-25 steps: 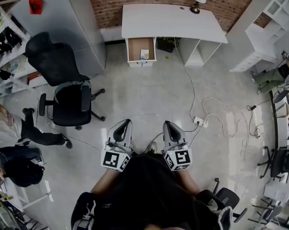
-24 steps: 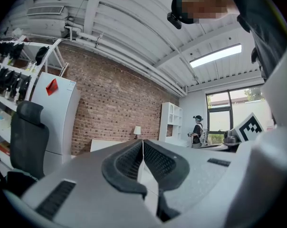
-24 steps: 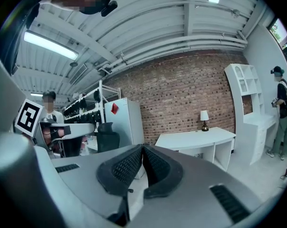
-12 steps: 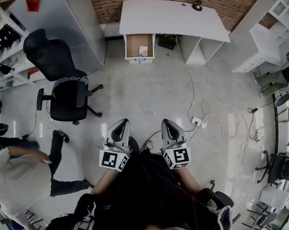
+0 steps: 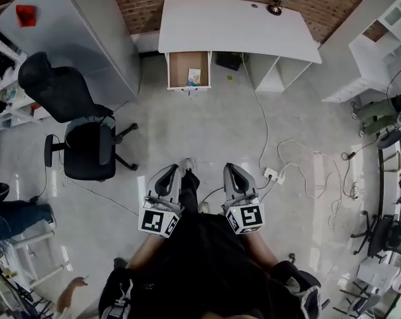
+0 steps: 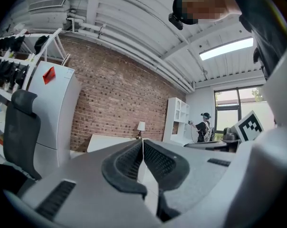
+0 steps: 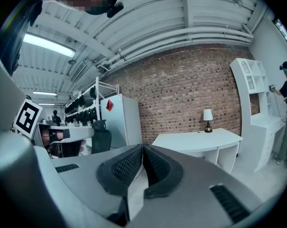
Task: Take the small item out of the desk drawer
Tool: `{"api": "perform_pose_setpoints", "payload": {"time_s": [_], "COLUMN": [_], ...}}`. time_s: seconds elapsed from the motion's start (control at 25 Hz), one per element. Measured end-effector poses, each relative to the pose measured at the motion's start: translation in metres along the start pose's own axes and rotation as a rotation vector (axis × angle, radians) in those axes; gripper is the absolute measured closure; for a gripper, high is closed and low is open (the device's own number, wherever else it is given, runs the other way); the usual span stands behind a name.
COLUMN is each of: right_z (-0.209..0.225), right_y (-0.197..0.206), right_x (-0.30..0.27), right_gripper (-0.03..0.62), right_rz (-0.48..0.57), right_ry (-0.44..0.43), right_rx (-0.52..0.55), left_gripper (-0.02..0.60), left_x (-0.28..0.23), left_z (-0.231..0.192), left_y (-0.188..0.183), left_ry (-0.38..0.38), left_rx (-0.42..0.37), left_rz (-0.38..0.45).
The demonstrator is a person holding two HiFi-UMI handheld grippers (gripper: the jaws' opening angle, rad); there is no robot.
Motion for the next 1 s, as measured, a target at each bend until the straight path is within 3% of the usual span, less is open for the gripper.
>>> {"api": "perform_pose_setpoints", "payload": {"time_s": [0.56, 0.76, 1.0], "right_z": [0.059, 0.079, 0.119], "right_y": [-0.015, -0.012, -0.004], "right_x": [-0.213, -0.262, -0.323], "right_gripper": [0.566, 0.566, 0.565], "right_rz": [0.019, -0.006, -0.019], "right_ry": [0.068, 0.069, 0.033], "right_rx": [0.039, 0.040, 0.039], "left_gripper": [0.569, 0.569, 0.569], "left_x": [-0.187, -0.223, -0.282], "left_z": [-0.142, -0.171, -0.187], "left_y": [0.000, 0.014, 0.034], "left_ry": [0.063, 0.040, 0.024], "left_rx": [0.040, 0.077, 0.065], "left_rz": [0.004, -0.033, -0.068]}}
Point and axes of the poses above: the fingertips, and each gripper's own axes: x backward along the fingers, z to its right, y out of its underside, the point moved 3 cm from there along x, backward along the fingers, and after that the axes turned 13 degrees about z, right-handed, at the moved point
